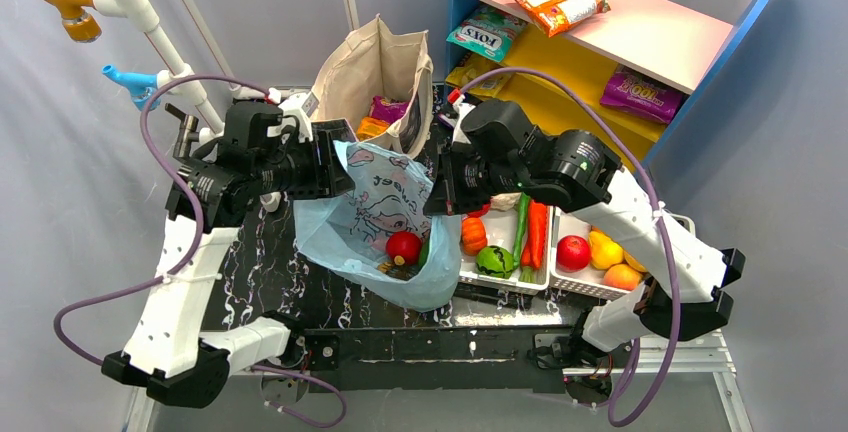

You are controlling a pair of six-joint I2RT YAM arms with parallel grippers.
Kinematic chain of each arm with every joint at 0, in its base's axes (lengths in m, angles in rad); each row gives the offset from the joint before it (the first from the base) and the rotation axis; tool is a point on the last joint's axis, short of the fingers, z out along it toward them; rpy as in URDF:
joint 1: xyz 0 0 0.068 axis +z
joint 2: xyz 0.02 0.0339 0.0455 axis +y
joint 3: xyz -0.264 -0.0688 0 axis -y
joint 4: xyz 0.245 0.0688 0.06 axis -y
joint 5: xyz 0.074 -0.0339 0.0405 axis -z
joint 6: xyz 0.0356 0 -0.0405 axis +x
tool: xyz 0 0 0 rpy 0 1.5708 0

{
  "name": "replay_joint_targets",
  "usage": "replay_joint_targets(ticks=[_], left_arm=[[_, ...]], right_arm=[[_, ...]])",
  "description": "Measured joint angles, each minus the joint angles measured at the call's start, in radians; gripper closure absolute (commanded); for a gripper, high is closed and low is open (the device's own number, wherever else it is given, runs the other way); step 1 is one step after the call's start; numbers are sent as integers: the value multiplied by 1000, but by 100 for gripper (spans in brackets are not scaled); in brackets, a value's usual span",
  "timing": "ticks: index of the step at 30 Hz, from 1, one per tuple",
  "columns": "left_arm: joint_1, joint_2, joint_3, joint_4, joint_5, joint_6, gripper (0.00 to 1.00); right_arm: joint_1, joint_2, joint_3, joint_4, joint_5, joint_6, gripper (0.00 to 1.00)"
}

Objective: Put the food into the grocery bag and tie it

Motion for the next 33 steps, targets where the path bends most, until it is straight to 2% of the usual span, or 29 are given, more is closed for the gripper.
replay_joint_targets(ticks=[4, 8, 14, 21, 24, 28, 33], left_arm=[[0, 21, -9, 16, -13, -6, 74], [0, 25, -38, 39, -11, -23, 100], [0, 28, -22, 29, 10, -59, 100], [0, 36, 229, -38, 109, -139, 100], [0, 5, 269, -51, 166, -190, 100], [0, -57, 251, -48, 235, -274, 100], [0, -192, 66, 97, 344, -407, 100]], right_arm=[[0, -19, -28, 20, -10, -14, 99], [0, -61, -77, 55, -14, -31, 99], [0, -85, -97, 118, -14, -58, 99], [0, -83, -97, 272, -31, -157, 99], [0, -81, -97, 353, -45, -208, 99], [0, -85, -122, 488, -97, -277, 99], [0, -127, -264, 655, -250, -353, 99]])
